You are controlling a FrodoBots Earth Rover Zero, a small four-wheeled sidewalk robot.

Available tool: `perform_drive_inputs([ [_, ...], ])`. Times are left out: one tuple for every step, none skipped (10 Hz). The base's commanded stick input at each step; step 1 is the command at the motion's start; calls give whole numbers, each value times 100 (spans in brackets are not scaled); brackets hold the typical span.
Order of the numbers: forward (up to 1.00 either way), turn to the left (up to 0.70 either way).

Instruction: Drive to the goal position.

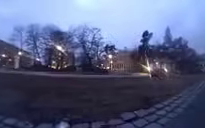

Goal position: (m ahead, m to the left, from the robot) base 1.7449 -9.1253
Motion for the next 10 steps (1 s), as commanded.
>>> perform_drive_inputs([
  [0, -50],
  [0, -50],
  [0, -50],
  [0, -50],
  [0, -50],
  [0, -50],
  [0, -50],
  [0, -50],
  [0, -50],
  [0, -50],
])
